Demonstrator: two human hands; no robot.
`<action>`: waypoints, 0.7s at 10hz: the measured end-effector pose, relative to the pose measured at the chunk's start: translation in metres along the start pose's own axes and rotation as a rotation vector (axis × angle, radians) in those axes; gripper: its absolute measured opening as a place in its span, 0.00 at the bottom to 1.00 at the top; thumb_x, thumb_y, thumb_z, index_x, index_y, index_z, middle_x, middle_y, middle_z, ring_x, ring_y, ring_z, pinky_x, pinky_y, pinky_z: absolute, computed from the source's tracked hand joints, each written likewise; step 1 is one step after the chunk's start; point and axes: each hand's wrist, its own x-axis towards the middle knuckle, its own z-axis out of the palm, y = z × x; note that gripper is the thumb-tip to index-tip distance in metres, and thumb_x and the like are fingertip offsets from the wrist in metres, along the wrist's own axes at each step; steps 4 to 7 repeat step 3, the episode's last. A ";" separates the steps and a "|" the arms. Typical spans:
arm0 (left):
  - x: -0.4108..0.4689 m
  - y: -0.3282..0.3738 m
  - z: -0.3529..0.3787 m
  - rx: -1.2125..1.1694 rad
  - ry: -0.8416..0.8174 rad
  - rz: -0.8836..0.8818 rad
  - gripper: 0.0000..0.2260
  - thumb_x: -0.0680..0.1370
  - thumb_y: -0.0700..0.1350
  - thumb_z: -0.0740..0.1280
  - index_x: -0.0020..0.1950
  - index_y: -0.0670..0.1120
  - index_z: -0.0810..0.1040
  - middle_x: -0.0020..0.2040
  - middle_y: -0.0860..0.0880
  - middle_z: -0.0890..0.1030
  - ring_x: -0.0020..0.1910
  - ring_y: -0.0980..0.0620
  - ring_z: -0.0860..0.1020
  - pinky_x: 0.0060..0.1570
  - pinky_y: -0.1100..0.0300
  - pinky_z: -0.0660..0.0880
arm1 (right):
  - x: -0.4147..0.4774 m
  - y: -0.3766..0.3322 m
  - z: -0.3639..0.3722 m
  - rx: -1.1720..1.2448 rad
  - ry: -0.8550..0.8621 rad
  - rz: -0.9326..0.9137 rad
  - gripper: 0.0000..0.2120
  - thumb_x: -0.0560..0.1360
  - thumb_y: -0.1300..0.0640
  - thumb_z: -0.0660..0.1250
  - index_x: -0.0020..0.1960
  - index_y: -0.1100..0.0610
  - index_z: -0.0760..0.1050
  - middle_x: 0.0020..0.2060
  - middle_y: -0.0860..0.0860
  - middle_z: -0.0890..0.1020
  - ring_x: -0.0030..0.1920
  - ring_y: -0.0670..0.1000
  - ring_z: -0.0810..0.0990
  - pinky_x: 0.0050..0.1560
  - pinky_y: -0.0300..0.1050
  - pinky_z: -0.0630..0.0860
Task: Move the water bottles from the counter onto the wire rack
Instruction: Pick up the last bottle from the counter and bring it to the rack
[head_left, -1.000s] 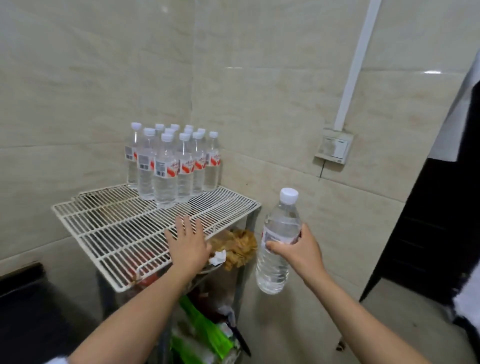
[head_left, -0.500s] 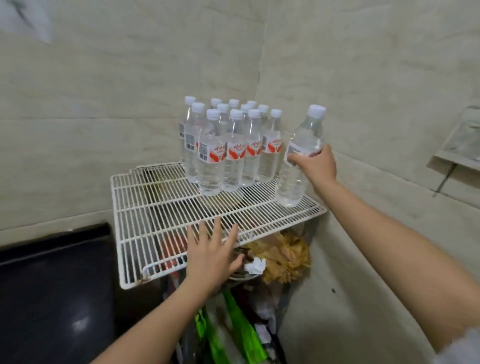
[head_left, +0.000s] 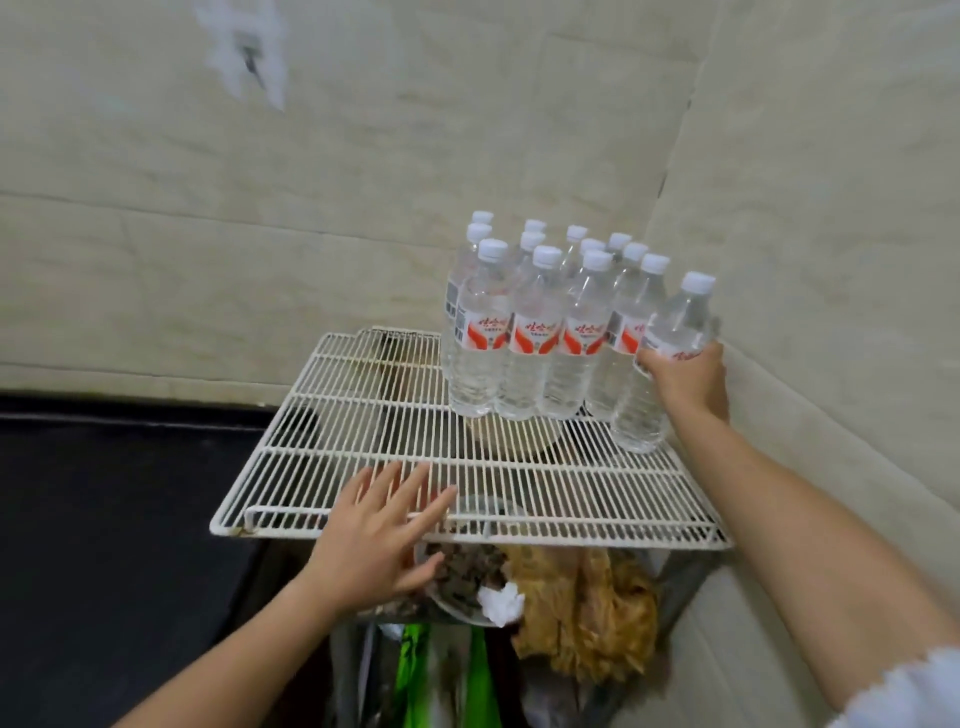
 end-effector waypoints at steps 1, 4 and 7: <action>0.001 0.003 -0.005 0.060 0.013 -0.014 0.26 0.76 0.63 0.43 0.67 0.53 0.65 0.61 0.43 0.80 0.56 0.42 0.80 0.52 0.43 0.76 | -0.005 0.000 -0.004 -0.048 0.027 -0.005 0.46 0.59 0.37 0.73 0.69 0.56 0.60 0.61 0.58 0.76 0.58 0.62 0.76 0.56 0.57 0.74; -0.005 0.004 -0.014 0.122 -0.039 -0.075 0.28 0.69 0.62 0.55 0.67 0.52 0.65 0.62 0.42 0.79 0.60 0.43 0.78 0.62 0.46 0.66 | -0.021 -0.003 -0.008 -0.052 -0.051 -0.041 0.45 0.65 0.46 0.74 0.71 0.61 0.55 0.68 0.63 0.67 0.68 0.63 0.65 0.67 0.57 0.62; -0.005 0.004 -0.014 0.122 -0.039 -0.075 0.28 0.69 0.62 0.55 0.67 0.52 0.65 0.62 0.42 0.79 0.60 0.43 0.78 0.62 0.46 0.66 | -0.021 -0.003 -0.008 -0.052 -0.051 -0.041 0.45 0.65 0.46 0.74 0.71 0.61 0.55 0.68 0.63 0.67 0.68 0.63 0.65 0.67 0.57 0.62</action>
